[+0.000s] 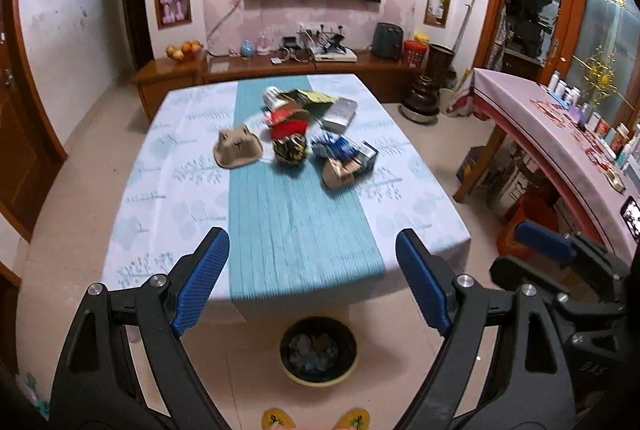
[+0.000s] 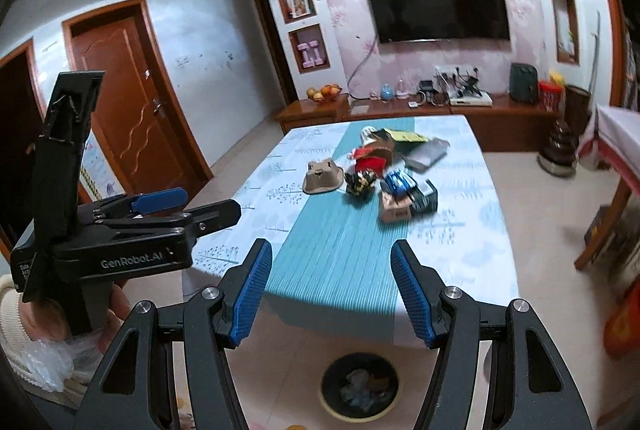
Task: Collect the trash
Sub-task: 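Move both grippers back over the table toward the remaining trash, then grasp the brown egg-carton piece with the left gripper while the right grasps the gold-black wrapper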
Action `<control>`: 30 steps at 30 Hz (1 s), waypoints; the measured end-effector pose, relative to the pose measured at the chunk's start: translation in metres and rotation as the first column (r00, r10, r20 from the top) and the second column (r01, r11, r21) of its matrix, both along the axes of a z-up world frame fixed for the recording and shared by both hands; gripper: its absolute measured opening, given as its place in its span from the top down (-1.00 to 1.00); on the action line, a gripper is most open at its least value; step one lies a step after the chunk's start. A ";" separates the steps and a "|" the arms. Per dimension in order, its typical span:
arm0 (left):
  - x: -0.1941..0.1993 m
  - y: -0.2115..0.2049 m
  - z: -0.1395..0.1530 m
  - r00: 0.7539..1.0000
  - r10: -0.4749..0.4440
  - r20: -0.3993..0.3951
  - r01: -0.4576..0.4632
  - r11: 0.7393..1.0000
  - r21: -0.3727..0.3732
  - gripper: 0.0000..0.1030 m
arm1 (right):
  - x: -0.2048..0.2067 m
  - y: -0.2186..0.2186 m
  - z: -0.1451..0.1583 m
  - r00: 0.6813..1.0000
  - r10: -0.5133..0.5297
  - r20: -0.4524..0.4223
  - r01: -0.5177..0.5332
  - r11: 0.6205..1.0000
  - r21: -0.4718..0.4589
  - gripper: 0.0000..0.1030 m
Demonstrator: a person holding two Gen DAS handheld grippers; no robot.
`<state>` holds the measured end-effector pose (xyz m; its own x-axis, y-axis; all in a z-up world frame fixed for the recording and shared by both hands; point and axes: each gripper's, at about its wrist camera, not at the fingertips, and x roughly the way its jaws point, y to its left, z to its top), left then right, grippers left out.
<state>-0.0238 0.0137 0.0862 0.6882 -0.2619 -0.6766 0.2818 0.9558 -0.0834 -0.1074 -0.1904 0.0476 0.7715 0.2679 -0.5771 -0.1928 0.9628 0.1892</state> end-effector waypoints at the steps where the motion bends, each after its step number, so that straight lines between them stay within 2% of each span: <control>1: 0.002 0.000 0.001 1.000 0.010 0.004 -0.010 1.000 0.006 -0.62 | 0.004 0.001 0.002 1.000 0.005 0.001 -0.005 1.000 -0.007 -0.22; 6: 0.021 0.007 0.000 0.999 0.053 -0.012 -0.052 0.998 0.027 -0.62 | 0.033 0.013 0.002 1.000 0.027 -0.006 -0.027 0.999 -0.047 -0.22; 13: 0.066 0.019 -0.013 0.998 0.061 -0.031 -0.060 0.997 0.046 -0.62 | 0.091 0.024 -0.022 0.997 0.009 -0.072 -0.012 0.999 -0.049 -0.22; 15: 0.088 0.026 -0.020 0.997 0.056 -0.049 -0.054 0.997 0.048 -0.62 | 0.113 0.030 -0.030 0.996 0.000 -0.087 -0.005 0.999 -0.054 -0.23; 17: 0.113 0.035 -0.028 0.997 0.051 -0.065 -0.048 0.998 0.043 -0.62 | 0.137 0.035 -0.040 0.994 -0.023 -0.109 0.017 0.998 -0.056 -0.49; 19: 0.136 0.043 -0.035 0.995 0.046 -0.085 -0.042 0.998 0.045 -0.62 | 0.164 0.040 -0.051 0.989 -0.045 -0.142 0.041 0.999 -0.032 -0.49; 24: 0.214 0.078 -0.066 0.978 0.016 -0.207 -0.012 1.000 0.021 -0.62 | 0.233 0.057 -0.082 0.963 -0.118 -0.242 0.119 0.993 -0.012 -0.49; 27: 0.258 0.100 -0.084 0.962 -0.021 -0.272 0.020 1.000 -0.005 -0.61 | 0.275 0.068 -0.102 0.942 -0.173 -0.288 0.177 0.984 -0.009 -0.49; 30: 0.300 0.112 -0.102 0.950 -0.067 -0.306 0.073 0.997 0.008 -0.61 | 0.314 0.074 -0.122 0.914 -0.233 -0.333 0.248 0.969 0.002 -0.49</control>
<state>0.2762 0.1262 -0.0157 0.4283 -0.2872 -0.8568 0.3122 0.9368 -0.1580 0.2068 -0.1168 -0.0746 0.5857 0.1280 -0.8004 0.1235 0.9618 0.2442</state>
